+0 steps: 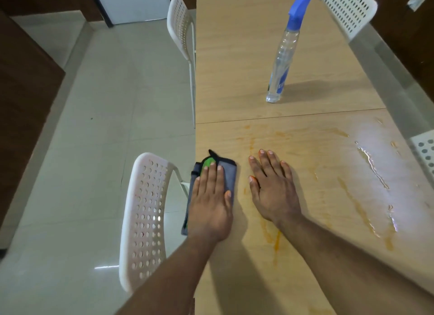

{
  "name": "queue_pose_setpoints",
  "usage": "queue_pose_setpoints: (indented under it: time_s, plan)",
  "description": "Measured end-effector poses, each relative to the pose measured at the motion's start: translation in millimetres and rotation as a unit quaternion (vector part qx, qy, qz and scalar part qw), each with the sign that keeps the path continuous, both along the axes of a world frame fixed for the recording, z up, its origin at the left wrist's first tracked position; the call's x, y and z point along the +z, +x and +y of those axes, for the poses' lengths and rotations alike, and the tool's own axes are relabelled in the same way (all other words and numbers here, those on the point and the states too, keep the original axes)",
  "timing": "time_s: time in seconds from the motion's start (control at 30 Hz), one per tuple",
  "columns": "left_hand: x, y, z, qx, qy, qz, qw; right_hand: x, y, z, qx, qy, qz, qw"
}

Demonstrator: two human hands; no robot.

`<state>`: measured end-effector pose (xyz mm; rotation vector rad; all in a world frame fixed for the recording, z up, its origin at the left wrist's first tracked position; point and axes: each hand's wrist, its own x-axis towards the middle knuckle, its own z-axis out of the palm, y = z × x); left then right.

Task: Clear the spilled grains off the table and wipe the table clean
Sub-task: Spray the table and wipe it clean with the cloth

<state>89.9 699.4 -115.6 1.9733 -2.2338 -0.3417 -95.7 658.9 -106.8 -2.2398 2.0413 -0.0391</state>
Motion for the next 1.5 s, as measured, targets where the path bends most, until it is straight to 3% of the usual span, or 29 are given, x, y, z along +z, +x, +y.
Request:
queue_pose_setpoints:
  time_s: [0.33, 0.63, 0.93, 1.27, 1.5]
  plan:
    - [-2.8, -9.7, -70.5, 0.078, -0.003, -0.033, 0.996, -2.7, -1.0, -0.7, 0.002, -0.01, -0.007, 1.0]
    - [2.5, 5.5, 43.8, -0.012, 0.004, 0.007, 1.0, 5.9, 3.3, 2.2, -0.004, -0.004, -0.003, 1.0]
    - [-6.1, -10.8, -15.0, 0.083, 0.002, -0.031, 0.996, -1.9, 1.5, 3.3, -0.002, -0.016, 0.0, 1.0]
    - [5.4, -6.5, 120.7, -0.004, 0.021, -0.003, 1.0, 2.4, 3.3, 5.3, -0.002, -0.018, 0.001, 1.0]
    - [-6.9, -3.9, 37.1, 0.072, -0.003, -0.025, 0.997, -2.1, 2.6, 5.9, -0.004, -0.025, -0.014, 1.0]
